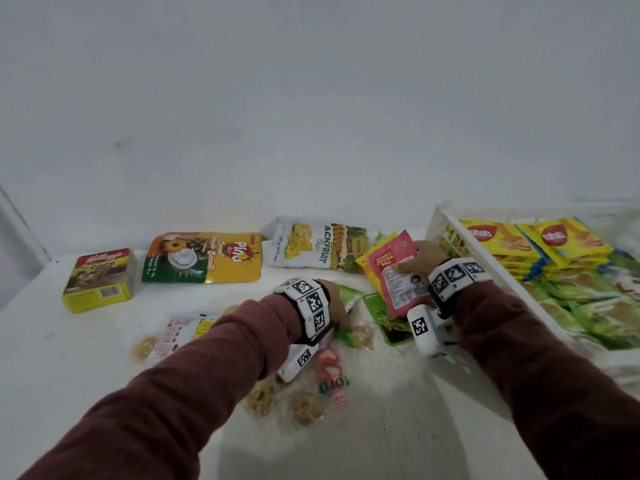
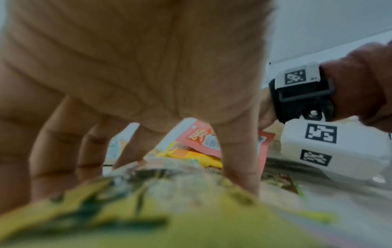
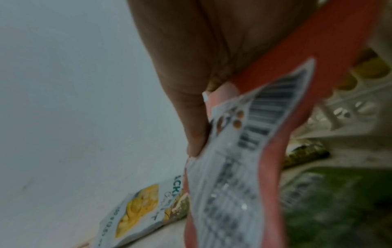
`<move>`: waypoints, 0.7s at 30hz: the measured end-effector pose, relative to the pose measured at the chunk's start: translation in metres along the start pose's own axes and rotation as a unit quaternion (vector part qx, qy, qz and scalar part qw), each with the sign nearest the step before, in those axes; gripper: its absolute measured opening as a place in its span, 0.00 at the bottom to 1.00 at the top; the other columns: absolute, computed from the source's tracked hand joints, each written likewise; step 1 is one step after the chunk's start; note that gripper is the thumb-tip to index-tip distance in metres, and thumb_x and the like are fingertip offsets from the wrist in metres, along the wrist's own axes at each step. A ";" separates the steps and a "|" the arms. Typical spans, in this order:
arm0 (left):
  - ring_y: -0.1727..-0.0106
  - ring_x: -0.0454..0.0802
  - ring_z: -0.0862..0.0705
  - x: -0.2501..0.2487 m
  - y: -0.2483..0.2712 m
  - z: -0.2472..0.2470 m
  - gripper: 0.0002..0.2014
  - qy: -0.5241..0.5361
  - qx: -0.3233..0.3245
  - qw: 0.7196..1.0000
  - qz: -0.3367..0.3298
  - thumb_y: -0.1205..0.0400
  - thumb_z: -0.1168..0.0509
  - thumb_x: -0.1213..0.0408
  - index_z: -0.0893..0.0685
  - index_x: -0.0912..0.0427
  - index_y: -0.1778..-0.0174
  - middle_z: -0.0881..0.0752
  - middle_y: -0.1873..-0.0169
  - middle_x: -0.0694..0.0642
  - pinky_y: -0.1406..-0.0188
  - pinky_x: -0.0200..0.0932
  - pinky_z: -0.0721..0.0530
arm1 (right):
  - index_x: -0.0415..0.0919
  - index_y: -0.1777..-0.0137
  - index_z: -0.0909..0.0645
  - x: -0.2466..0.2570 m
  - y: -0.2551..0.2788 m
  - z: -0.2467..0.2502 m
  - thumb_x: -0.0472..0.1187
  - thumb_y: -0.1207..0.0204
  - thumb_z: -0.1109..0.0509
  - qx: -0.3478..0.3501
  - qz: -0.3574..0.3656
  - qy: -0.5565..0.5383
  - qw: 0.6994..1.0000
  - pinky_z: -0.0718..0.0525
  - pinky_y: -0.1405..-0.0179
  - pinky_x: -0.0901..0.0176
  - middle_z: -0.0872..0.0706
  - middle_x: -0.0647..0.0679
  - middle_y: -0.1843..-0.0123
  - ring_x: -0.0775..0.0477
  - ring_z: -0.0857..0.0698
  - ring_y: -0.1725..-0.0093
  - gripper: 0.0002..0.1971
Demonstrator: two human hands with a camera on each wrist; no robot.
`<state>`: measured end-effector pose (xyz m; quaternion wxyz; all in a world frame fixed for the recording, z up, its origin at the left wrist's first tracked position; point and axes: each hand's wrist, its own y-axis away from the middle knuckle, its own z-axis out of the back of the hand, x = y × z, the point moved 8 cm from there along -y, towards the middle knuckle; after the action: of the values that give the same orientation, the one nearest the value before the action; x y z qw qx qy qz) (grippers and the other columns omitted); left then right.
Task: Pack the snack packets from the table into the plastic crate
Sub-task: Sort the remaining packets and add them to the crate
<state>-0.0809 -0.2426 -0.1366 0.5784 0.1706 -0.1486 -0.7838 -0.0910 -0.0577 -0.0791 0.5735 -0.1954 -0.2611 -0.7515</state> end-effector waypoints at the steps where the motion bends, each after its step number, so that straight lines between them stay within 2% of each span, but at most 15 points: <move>1: 0.54 0.54 0.20 0.000 0.000 0.002 0.25 0.010 -0.005 1.000 -0.003 0.29 0.28 0.47 0.16 0.62 0.44 0.14 0.48 0.61 0.47 0.45 0.16 | 0.31 0.36 0.23 -0.004 -0.001 0.004 0.37 0.33 0.21 -0.013 0.000 -0.026 1.000 0.21 0.40 0.52 0.17 0.37 0.38 0.40 0.18 0.39 0.26; 3: 0.54 0.55 0.20 0.002 0.000 0.011 0.19 0.037 -0.022 0.999 -0.006 0.27 0.29 0.53 0.17 0.64 0.48 0.16 0.53 0.62 0.54 0.43 0.20 | 0.32 0.30 0.30 -0.012 0.004 0.007 0.35 0.38 0.18 -0.015 -0.018 -0.045 0.999 0.22 0.40 0.52 0.20 0.37 0.35 0.39 0.20 0.38 0.37; 4: 0.55 0.55 0.19 0.004 0.001 0.017 0.15 0.051 -0.036 0.998 -0.003 0.27 0.30 0.55 0.18 0.64 0.55 0.18 0.57 0.61 0.57 0.42 0.22 | 0.32 0.30 0.31 -0.019 0.007 0.003 0.38 0.39 0.17 0.003 -0.045 -0.026 0.999 0.21 0.41 0.51 0.20 0.38 0.36 0.39 0.20 0.39 0.39; 6: 0.63 0.54 0.21 0.010 0.003 0.028 0.12 0.086 -0.067 0.994 0.012 0.26 0.32 0.57 0.26 0.60 0.68 0.21 0.65 0.56 0.63 0.40 0.23 | 0.30 0.40 0.24 -0.033 0.015 -0.010 0.45 0.37 0.18 0.051 -0.093 0.028 0.994 0.21 0.51 0.54 0.17 0.41 0.47 0.41 0.19 0.49 0.30; 7: 0.66 0.52 0.22 0.012 0.004 0.033 0.14 0.109 -0.080 0.991 0.014 0.25 0.33 0.58 0.29 0.59 0.70 0.23 0.69 0.55 0.67 0.39 0.24 | 0.31 0.45 0.22 -0.037 0.019 -0.014 0.47 0.36 0.20 0.064 -0.106 0.046 0.991 0.23 0.54 0.56 0.17 0.42 0.51 0.42 0.20 0.53 0.26; 9: 0.68 0.50 0.24 0.013 0.004 0.041 0.14 0.166 -0.092 0.982 0.012 0.23 0.34 0.61 0.29 0.61 0.71 0.25 0.71 0.54 0.74 0.37 0.28 | 0.34 0.47 0.20 -0.042 0.024 -0.021 0.52 0.35 0.22 0.085 -0.113 0.081 0.987 0.25 0.55 0.57 0.16 0.41 0.50 0.43 0.20 0.54 0.25; 11: 0.73 0.48 0.28 0.012 0.007 0.042 0.13 0.211 -0.071 0.975 0.005 0.25 0.36 0.72 0.30 0.62 0.74 0.27 0.74 0.55 0.79 0.34 0.34 | 0.34 0.44 0.19 -0.044 0.024 -0.026 0.53 0.33 0.23 0.098 -0.110 0.084 0.986 0.25 0.57 0.60 0.15 0.41 0.48 0.45 0.20 0.54 0.25; 13: 0.74 0.47 0.30 0.004 0.010 0.034 0.14 0.240 -0.011 0.971 -0.018 0.29 0.39 0.77 0.30 0.61 0.78 0.27 0.75 0.54 0.75 0.34 0.34 | 0.37 0.46 0.21 -0.045 0.026 -0.030 0.52 0.31 0.25 0.107 -0.117 0.065 0.985 0.27 0.64 0.62 0.16 0.45 0.57 0.46 0.21 0.60 0.21; 14: 0.72 0.47 0.28 -0.001 0.013 0.028 0.12 0.241 0.028 0.970 -0.027 0.29 0.39 0.77 0.28 0.62 0.77 0.26 0.73 0.55 0.72 0.34 0.31 | 0.37 0.48 0.22 -0.044 0.027 -0.032 0.52 0.30 0.25 0.109 -0.117 0.062 0.985 0.27 0.65 0.62 0.17 0.46 0.60 0.47 0.21 0.63 0.20; 16: 0.70 0.48 0.26 -0.012 0.020 0.014 0.08 0.222 0.094 0.970 -0.039 0.29 0.40 0.78 0.25 0.63 0.72 0.22 0.70 0.56 0.69 0.36 0.28 | 0.36 0.48 0.21 -0.041 0.028 -0.032 0.55 0.31 0.26 0.112 -0.103 0.090 0.984 0.25 0.58 0.61 0.16 0.46 0.58 0.46 0.20 0.59 0.22; 18: 0.72 0.50 0.27 -0.022 0.026 0.004 0.09 0.180 0.127 0.974 -0.048 0.28 0.40 0.78 0.25 0.64 0.73 0.23 0.71 0.57 0.71 0.36 0.29 | 0.34 0.46 0.20 -0.039 0.026 -0.031 0.57 0.32 0.26 0.108 -0.092 0.119 0.983 0.25 0.52 0.57 0.16 0.44 0.53 0.44 0.19 0.54 0.26; 21: 0.76 0.49 0.31 -0.031 0.030 -0.005 0.13 0.120 0.150 0.980 -0.051 0.27 0.41 0.79 0.28 0.64 0.77 0.28 0.76 0.57 0.74 0.35 0.35 | 0.35 0.52 0.19 -0.040 0.026 -0.032 0.57 0.34 0.24 0.113 -0.099 0.098 0.984 0.24 0.53 0.57 0.14 0.44 0.54 0.44 0.18 0.55 0.24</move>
<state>-0.0449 -0.2212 -0.1249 0.5188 0.3552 -0.1850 -0.7553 -0.0552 -0.0519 -0.1236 0.5375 -0.0277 -0.3048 -0.7857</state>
